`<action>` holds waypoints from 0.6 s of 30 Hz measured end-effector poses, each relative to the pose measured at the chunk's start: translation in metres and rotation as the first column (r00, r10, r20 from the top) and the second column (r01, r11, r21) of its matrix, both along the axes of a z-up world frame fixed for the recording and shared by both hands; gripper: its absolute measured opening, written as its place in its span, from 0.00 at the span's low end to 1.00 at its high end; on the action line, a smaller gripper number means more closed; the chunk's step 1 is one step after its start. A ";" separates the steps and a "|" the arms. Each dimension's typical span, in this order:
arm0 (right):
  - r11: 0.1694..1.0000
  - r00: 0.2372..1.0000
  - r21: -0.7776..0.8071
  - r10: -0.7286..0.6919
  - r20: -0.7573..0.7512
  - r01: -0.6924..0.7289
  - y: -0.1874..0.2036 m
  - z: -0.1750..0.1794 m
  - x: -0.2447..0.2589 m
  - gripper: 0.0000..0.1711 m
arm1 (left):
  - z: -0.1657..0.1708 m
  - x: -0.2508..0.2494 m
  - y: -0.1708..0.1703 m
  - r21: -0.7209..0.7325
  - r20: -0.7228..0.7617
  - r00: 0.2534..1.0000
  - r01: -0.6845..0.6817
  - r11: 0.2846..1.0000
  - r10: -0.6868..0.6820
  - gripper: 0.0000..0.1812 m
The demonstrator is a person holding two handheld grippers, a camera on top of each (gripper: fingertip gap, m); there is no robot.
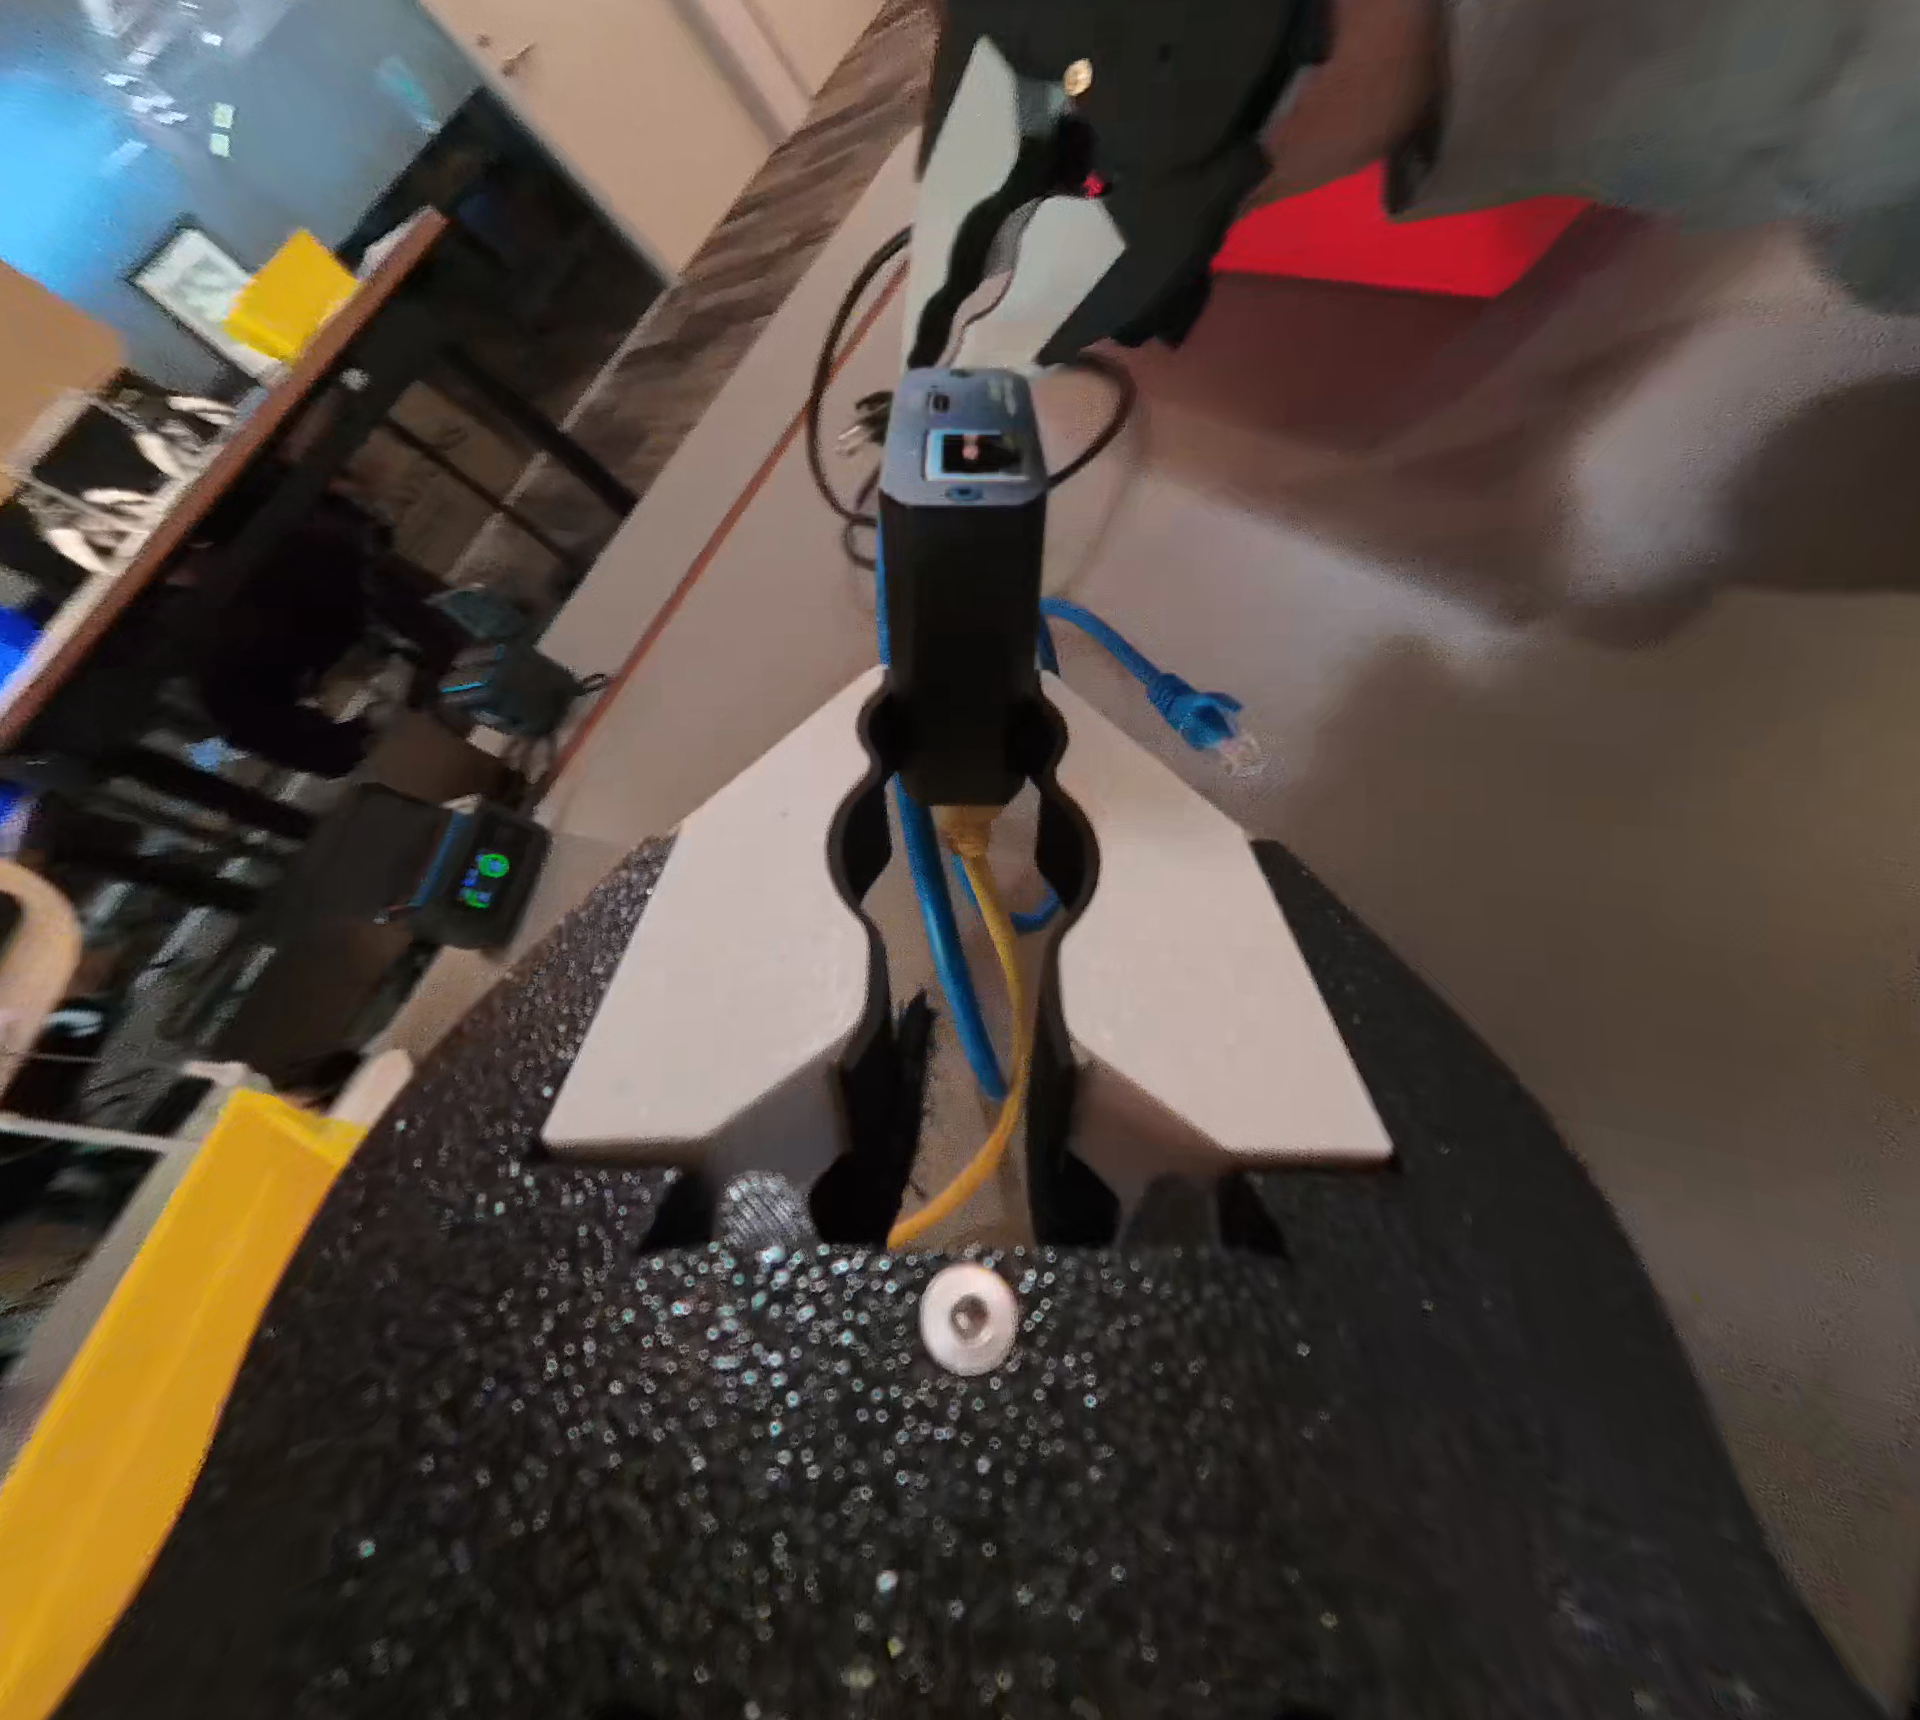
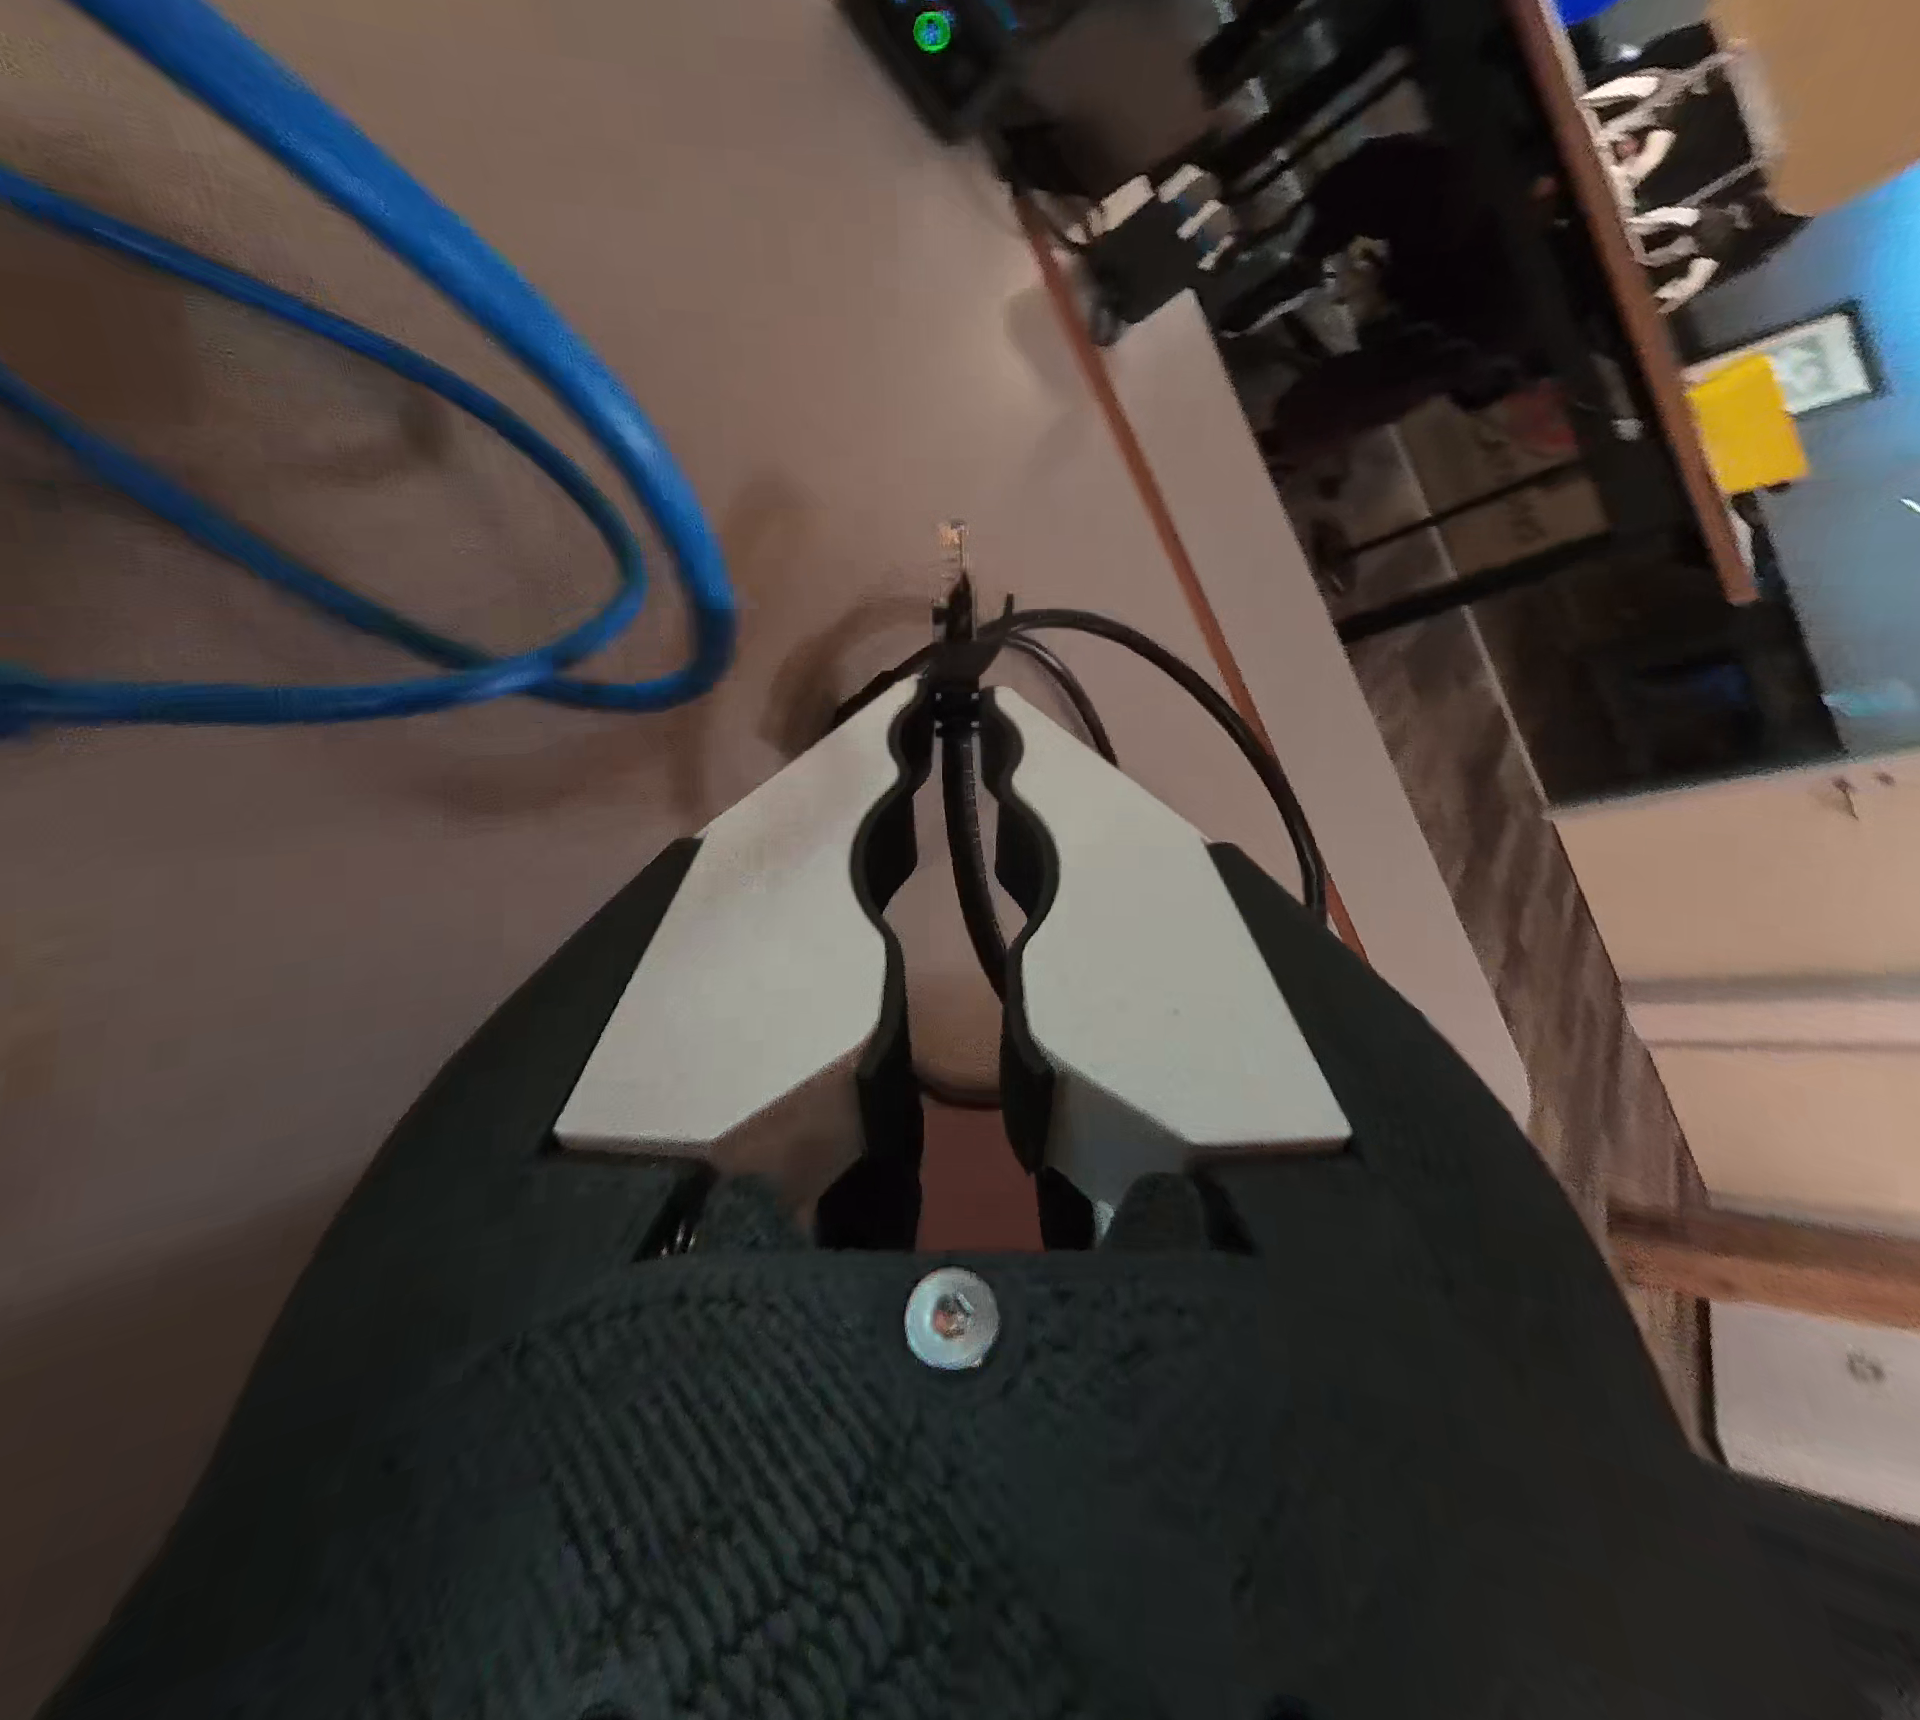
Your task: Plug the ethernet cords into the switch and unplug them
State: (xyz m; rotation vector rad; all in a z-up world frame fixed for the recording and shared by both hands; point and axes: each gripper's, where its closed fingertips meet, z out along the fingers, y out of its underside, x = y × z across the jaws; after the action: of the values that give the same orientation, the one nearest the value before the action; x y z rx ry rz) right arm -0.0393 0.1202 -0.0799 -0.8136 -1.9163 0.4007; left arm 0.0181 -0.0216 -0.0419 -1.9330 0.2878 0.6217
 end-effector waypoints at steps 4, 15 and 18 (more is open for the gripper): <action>0.999 0.988 -0.005 -0.050 -0.149 0.050 0.009 0.008 -0.003 0.04 | -0.007 -0.043 0.033 -0.017 -0.161 0.978 -0.135 0.991 0.130 0.12; 0.988 0.970 -0.154 -0.055 -0.238 0.018 0.003 -0.010 -0.011 0.04 | -0.055 -0.132 0.073 0.050 -0.475 0.857 -0.201 0.978 0.200 0.12; 0.966 0.989 -0.259 -0.015 -0.147 -0.024 -0.010 -0.029 -0.014 0.04 | -0.064 -0.130 0.076 0.030 -0.542 0.825 -0.173 0.985 0.161 0.12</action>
State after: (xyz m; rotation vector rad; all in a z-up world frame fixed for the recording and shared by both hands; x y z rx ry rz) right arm -0.0533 0.1105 -0.1087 -0.9225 -1.7496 0.7074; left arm -0.1121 0.0542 -0.1057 -1.7767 0.4826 1.2954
